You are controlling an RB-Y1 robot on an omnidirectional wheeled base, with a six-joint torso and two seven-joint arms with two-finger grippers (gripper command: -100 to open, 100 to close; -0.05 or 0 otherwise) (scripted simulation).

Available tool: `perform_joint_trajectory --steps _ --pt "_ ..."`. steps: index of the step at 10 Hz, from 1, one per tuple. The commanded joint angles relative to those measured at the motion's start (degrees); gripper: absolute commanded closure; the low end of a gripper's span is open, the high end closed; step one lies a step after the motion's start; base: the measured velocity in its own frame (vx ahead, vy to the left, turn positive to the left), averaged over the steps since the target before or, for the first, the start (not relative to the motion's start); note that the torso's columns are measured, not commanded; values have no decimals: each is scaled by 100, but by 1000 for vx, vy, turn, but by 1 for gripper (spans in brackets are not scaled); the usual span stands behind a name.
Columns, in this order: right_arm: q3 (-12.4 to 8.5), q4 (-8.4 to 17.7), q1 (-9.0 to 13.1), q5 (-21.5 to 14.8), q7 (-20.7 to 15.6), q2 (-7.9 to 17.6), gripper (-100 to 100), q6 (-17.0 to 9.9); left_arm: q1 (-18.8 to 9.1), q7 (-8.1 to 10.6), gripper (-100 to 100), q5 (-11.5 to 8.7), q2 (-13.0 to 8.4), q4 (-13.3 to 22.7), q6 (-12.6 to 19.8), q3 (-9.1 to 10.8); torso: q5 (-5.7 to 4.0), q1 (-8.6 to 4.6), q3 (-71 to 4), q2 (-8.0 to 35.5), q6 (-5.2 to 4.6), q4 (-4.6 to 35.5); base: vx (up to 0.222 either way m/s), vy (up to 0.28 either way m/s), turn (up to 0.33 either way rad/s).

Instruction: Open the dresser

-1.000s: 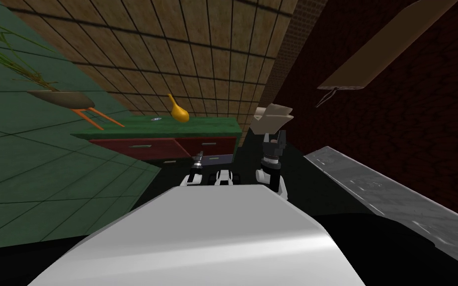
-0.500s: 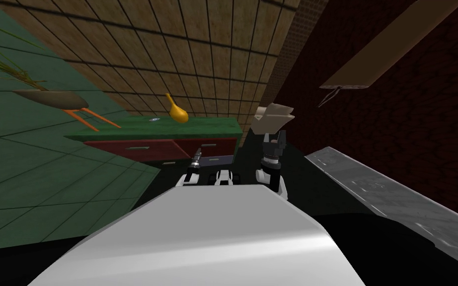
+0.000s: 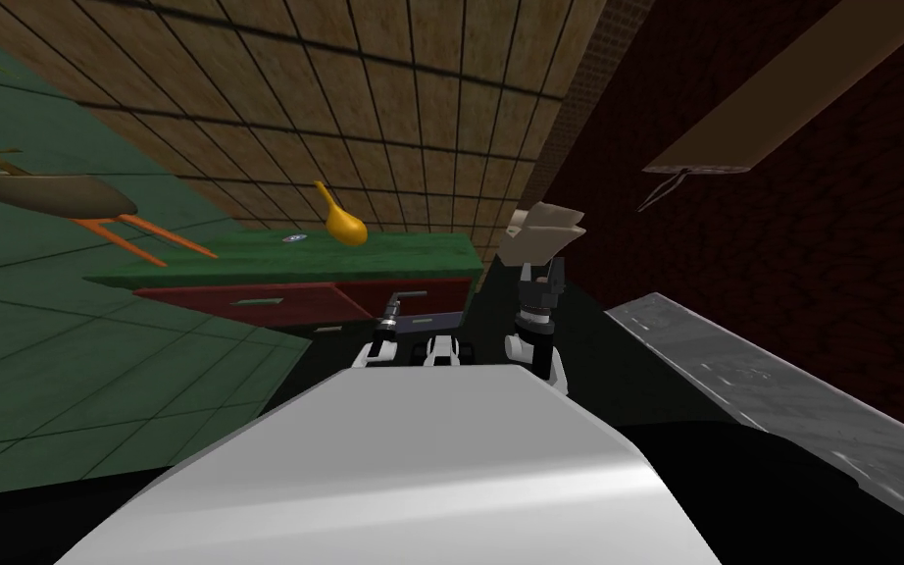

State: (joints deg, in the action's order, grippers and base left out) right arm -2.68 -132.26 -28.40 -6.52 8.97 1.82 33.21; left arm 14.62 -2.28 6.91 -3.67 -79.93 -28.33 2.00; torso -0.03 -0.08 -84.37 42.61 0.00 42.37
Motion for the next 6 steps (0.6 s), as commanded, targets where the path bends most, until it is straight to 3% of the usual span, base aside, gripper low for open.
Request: perform_joint_trajectory --steps 1,3,4,6 --pt "0 0 1 0 0 0 0 0 -292 -77 -100 -34 64 144 147 187 3 8 -2 -4 -3 0 -23 21 -125" --pt "0 0 1 0 0 0 0 0 -350 -81 -100 -40 67 177 169 213 5 14 -16 -27 0 -7 -21 19 -54" --pt "0 0 0 0 0 0 0 0 -195 -51 100 -23 43 96 98 124 3 7 -23 -37 2 -11 5 -6 130" --pt "0 0 0 0 0 0 0 0 0 0 100 0 0 0 0 0 5 5 -28 -47 2 -22 20 -18 117"
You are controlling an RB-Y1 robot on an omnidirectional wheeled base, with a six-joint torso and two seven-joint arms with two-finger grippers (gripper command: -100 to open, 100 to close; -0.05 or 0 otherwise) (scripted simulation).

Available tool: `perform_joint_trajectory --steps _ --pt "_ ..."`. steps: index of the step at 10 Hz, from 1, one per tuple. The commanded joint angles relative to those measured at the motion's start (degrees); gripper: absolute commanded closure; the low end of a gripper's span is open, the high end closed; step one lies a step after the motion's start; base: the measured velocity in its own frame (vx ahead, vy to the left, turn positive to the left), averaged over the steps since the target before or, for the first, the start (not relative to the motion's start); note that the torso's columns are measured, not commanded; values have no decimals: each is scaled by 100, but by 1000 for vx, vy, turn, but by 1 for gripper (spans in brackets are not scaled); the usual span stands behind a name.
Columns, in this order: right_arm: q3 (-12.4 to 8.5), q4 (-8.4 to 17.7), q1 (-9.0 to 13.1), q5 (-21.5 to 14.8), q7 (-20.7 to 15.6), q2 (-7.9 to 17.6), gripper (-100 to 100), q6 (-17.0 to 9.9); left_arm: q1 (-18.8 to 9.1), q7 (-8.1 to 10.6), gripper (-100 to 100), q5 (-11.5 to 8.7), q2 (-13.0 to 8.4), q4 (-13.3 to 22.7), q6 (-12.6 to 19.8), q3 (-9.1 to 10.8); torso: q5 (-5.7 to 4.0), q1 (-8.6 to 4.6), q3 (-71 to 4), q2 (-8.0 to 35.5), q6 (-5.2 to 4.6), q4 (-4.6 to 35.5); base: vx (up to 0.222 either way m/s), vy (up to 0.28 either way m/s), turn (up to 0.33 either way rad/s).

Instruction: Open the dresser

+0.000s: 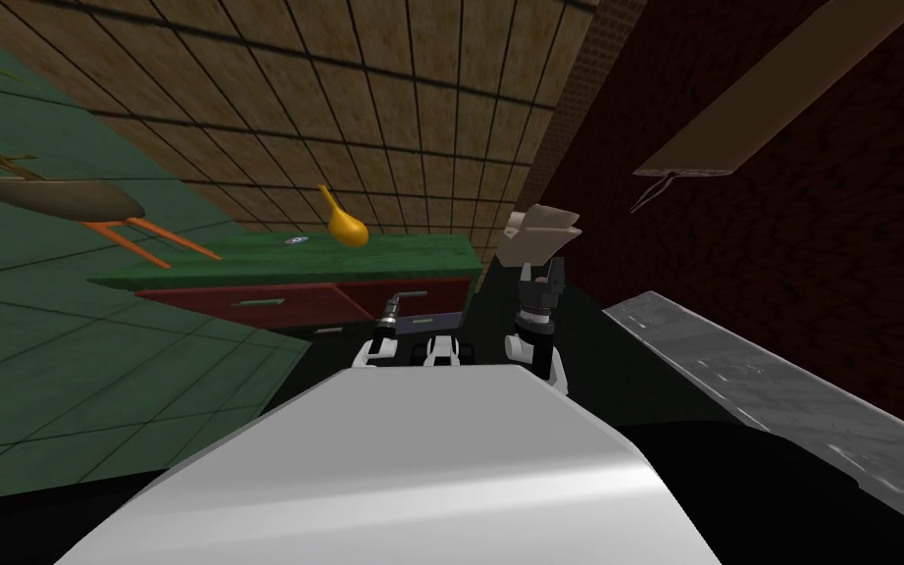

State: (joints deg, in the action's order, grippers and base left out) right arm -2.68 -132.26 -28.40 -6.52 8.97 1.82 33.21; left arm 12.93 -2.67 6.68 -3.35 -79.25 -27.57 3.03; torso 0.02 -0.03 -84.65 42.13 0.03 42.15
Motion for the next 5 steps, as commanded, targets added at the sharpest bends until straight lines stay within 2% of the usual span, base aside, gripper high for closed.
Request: perform_joint_trajectory --steps 1,3,5 --pt "0 0 0 0 0 0 0 0 122 21 100 15 -9 -73 -62 -64 4 1 0 -2 -6 -3 6 -12 29" --pt "0 0 2 0 0 0 0 0 197 63 100 32 -37 -225 38 -121 5 3 18 33 -10 7 -117 -7 -1" --pt "1 1 3 0 0 0 0 -1 257 100 100 50 -64 -367 155 -173 2 -4 24 40 -9 13 -188 -24 -1"
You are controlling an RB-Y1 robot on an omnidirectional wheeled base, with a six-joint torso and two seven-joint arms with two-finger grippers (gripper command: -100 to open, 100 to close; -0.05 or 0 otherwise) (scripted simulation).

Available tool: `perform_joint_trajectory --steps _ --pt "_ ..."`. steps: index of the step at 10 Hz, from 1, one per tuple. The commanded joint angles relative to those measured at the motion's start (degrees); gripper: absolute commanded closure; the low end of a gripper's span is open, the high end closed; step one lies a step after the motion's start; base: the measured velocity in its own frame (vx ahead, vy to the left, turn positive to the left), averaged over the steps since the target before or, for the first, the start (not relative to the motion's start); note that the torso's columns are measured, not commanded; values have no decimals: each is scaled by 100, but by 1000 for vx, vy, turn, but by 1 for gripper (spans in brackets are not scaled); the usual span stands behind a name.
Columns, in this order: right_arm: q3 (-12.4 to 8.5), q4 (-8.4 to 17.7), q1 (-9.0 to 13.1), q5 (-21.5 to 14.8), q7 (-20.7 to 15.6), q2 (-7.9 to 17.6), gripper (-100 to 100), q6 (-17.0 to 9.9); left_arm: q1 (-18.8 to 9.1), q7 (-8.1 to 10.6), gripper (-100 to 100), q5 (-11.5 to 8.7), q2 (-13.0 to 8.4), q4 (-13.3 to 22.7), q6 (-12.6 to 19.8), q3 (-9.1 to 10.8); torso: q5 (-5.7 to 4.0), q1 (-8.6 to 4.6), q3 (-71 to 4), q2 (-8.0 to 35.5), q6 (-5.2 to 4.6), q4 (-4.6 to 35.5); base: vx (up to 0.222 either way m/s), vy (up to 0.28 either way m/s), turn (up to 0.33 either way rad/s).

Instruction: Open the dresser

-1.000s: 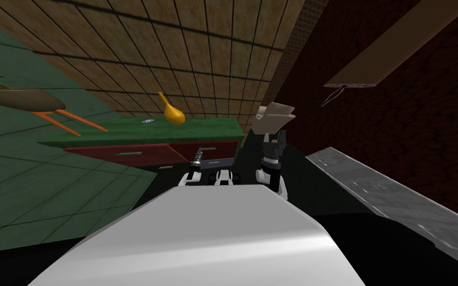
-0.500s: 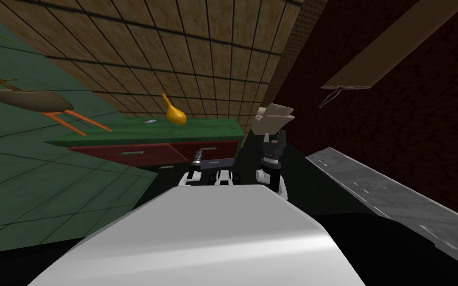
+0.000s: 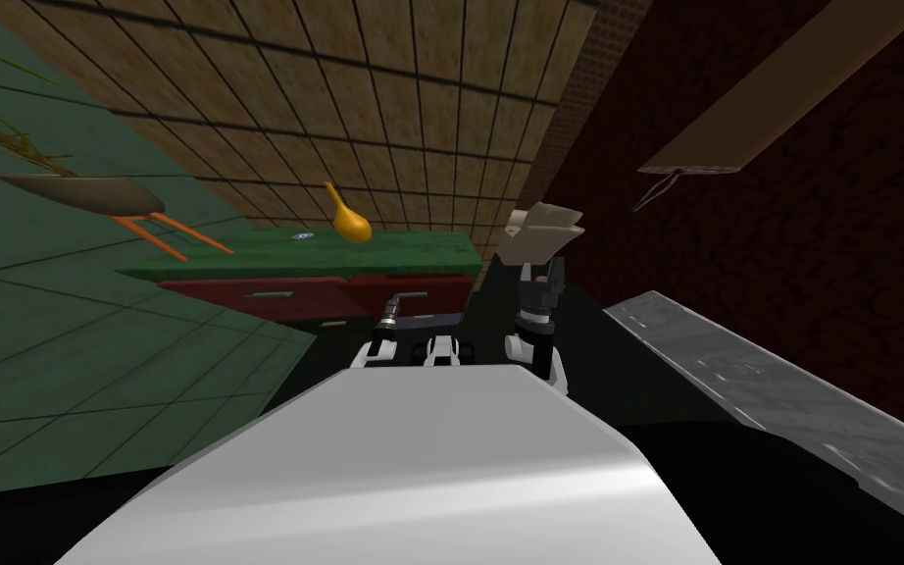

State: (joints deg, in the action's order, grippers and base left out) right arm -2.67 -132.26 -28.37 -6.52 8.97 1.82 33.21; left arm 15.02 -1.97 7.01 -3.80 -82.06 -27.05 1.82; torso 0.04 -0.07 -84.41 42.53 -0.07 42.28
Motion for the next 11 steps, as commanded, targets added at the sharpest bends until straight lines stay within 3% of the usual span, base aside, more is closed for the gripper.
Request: perform_joint_trajectory --steps 1,6,7,11 --pt "0 0 0 0 0 0 0 0 30 18 100 7 -19 -58 59 -18 -3 -13 -5 -9 -5 0 -98 -23 11" --pt "0 0 0 0 0 0 0 0 192 57 100 26 -43 -189 73 -84 -4 -5 -14 -24 -5 1 -155 -14 12" --pt "0 0 -2 0 0 0 0 0 196 110 -100 22 -89 -422 345 -88 -10 -1 -33 -55 -1 2 -43 -6 -14" --pt "0 -1 -2 0 0 0 0 1 163 210 -100 11 -183 -909 869 -85 -5 7 -15 -24 6 3 -27 -7 -12"
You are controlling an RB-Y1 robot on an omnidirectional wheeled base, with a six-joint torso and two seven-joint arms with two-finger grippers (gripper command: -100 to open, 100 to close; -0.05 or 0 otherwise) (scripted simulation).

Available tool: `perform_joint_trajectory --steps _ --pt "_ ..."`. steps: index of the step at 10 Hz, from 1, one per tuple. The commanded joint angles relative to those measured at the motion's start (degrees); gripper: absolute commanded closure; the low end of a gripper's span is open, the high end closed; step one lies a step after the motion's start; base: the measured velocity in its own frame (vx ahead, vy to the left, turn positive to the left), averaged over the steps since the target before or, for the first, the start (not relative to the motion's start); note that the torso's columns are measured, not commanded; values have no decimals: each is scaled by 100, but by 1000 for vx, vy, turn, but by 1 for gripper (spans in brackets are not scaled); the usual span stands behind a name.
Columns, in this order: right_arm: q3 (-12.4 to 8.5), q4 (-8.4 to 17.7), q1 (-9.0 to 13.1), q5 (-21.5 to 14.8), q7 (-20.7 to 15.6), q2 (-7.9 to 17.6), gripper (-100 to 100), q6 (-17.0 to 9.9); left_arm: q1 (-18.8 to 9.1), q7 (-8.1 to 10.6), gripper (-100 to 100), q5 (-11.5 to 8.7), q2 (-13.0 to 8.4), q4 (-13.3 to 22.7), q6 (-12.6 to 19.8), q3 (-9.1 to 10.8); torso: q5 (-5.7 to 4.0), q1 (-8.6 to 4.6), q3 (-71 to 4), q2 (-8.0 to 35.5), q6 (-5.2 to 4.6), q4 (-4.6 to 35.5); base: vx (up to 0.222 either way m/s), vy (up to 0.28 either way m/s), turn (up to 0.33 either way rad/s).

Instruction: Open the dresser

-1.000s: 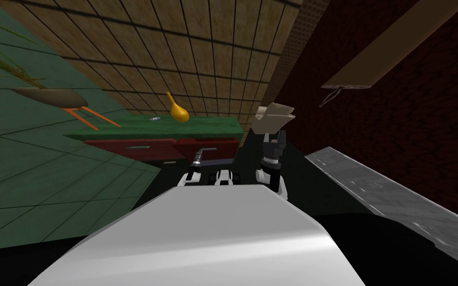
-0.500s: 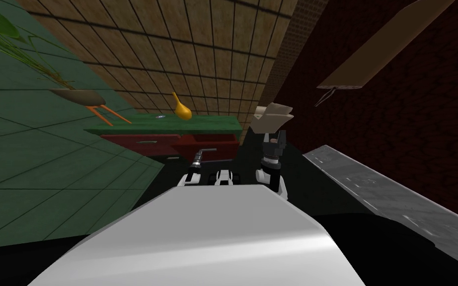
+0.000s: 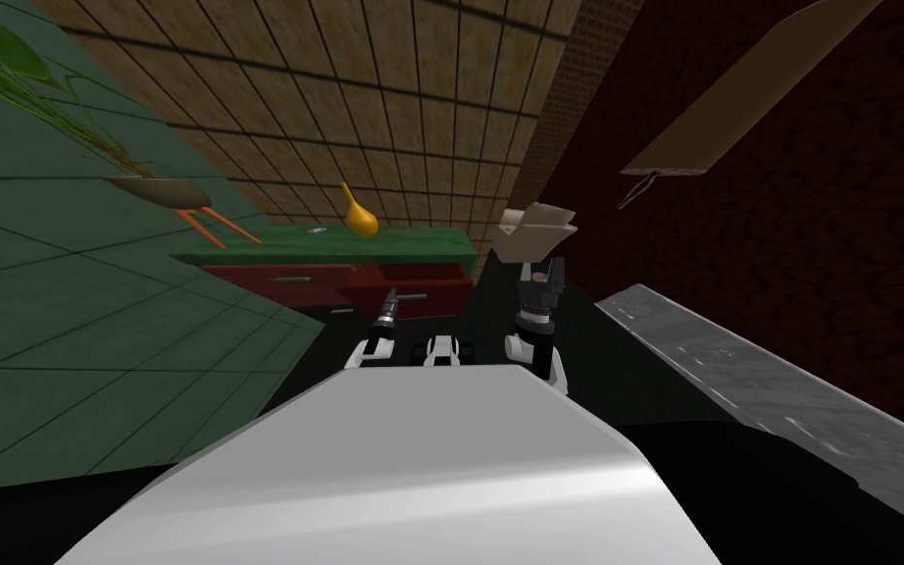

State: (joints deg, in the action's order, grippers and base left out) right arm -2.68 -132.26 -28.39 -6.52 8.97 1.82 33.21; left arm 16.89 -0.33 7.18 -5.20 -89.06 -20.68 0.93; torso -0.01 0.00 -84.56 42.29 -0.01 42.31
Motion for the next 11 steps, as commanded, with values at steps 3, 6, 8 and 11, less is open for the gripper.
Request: perform_joint_trajectory --steps 3,6,8,11 --pt "0 0 0 0 0 0 0 0 -48 122 -100 -15 -114 -573 625 6 1 0 1 2 1 -2 -31 -4 -11" --pt "0 0 0 0 0 0 0 0 -44 135 0 -15 -124 -591 731 2 -10 -12 9 16 3 13 -13 -2 -6" --pt "0 0 0 0 0 0 0 0 -34 134 0 -15 -123 -576 739 1 -4 -5 3 8 2 6 0 0 0" --pt "0 0 0 0 0 0 0 0 -29 134 0 -15 -123 -568 746 0 -1 -2 1 2 1 0 0 0 0"
